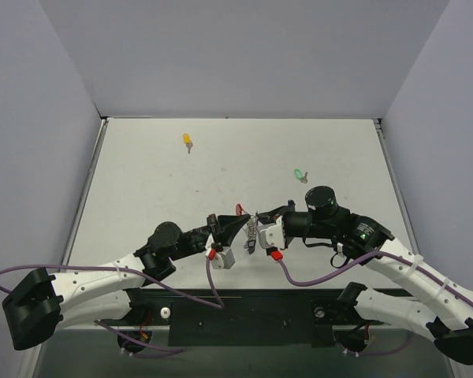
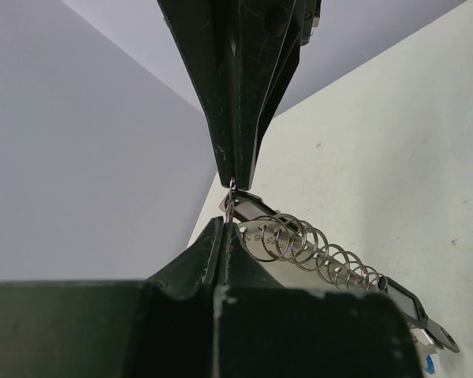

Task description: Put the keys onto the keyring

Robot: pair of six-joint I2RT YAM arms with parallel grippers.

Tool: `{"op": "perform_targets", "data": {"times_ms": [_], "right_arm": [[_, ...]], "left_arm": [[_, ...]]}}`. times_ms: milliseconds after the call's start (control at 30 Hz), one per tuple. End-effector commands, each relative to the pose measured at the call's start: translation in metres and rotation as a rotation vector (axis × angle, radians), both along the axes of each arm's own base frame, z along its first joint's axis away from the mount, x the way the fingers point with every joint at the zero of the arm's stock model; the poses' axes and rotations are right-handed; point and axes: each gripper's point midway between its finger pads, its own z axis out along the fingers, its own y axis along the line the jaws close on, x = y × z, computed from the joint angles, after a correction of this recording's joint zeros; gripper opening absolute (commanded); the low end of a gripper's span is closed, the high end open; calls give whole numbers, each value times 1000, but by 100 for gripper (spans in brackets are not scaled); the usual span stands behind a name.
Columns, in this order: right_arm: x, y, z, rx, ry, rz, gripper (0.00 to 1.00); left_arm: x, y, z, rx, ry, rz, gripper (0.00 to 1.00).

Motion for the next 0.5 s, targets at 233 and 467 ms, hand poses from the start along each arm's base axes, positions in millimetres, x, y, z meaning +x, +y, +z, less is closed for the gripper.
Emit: {"op": "perform_targets", "data": {"times_ms": [233, 467], "right_arm": [[-15, 12, 7, 36, 20, 81, 0], [-18, 14, 7, 41, 39, 89, 0]], "left_arm": [[-4, 0, 24, -74, -34, -14, 0], [-6, -2, 23, -64, -38, -28, 0]]}}
